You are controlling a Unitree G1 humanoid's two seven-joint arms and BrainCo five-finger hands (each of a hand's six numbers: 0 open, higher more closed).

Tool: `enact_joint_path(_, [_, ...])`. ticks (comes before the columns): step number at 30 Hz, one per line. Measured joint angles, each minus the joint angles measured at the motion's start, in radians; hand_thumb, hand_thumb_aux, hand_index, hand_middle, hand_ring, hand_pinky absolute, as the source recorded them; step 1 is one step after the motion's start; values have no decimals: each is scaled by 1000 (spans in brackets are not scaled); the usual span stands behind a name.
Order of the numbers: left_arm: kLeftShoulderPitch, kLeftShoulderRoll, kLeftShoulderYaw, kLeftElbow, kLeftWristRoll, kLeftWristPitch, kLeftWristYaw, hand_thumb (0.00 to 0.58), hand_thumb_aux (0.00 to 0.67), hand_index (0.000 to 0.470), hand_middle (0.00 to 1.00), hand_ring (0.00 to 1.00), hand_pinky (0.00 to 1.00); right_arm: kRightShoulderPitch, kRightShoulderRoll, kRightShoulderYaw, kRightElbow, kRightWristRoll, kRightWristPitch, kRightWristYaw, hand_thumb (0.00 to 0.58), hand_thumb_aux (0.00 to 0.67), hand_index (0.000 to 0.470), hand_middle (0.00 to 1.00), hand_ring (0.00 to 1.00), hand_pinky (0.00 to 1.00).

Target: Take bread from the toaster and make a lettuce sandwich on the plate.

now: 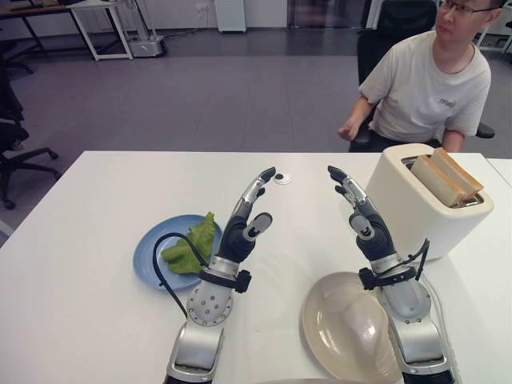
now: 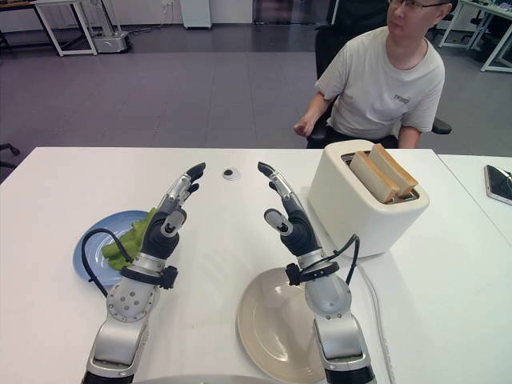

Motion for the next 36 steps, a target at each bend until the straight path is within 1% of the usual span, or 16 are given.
enact_joint_path(9, [-3, 28, 9, 47, -57, -60, -29, 0, 0, 0, 0, 0, 0, 13, -5, 15, 103, 0, -37, 3, 0, 0, 0, 0, 0, 0])
enact_joint_path(16, [15, 43, -3, 55, -66, -93, -50, 0, 0, 0, 0, 0, 0, 22, -13, 62, 107, -11, -43, 26, 0, 0, 0, 0, 0, 0])
enact_joint_path(19, [5, 78, -2, 55, -42, -94, -70, 0, 0, 0, 0, 0, 0, 26, -42, 56, 73, -16, -37, 50, 0, 0, 0, 0, 0, 0])
enact_joint_path(22, [-15, 159, 17, 72, 34, -117, -89, 0, 0, 0, 0, 0, 0, 10, -98, 10, 68, -8, -37, 87, 0, 0, 0, 0, 0, 0])
enact_joint_path(24, [-19, 195, 40, 101, 70, -130, -87, 0, 0, 0, 0, 0, 0, -42, -135, -20, 73, 3, -34, 125, 0, 0, 0, 0, 0, 0])
enact_joint_path(27, [-30, 255, 71, 166, 136, -142, -74, 0, 0, 0, 0, 0, 0, -225, -256, -119, 101, 20, -15, 184, 0, 0, 0, 0, 0, 0])
enact_joint_path(29, [-28, 280, 77, 191, 158, -147, -74, 0, 0, 0, 0, 0, 0, -335, -349, -166, 150, -19, -29, 202, 0, 0, 0, 0, 0, 0])
enact_joint_path(33, [-21, 307, 81, 195, 170, -159, -78, 0, 0, 0, 0, 0, 0, -560, -571, -204, 372, -170, -103, 202, 0, 0, 0, 0, 0, 0])
enact_joint_path(36, [-20, 309, 83, 196, 170, -159, -79, 0, 0, 0, 0, 0, 0, -668, -697, -196, 563, -276, -175, 174, 0, 0, 0, 0, 0, 0])
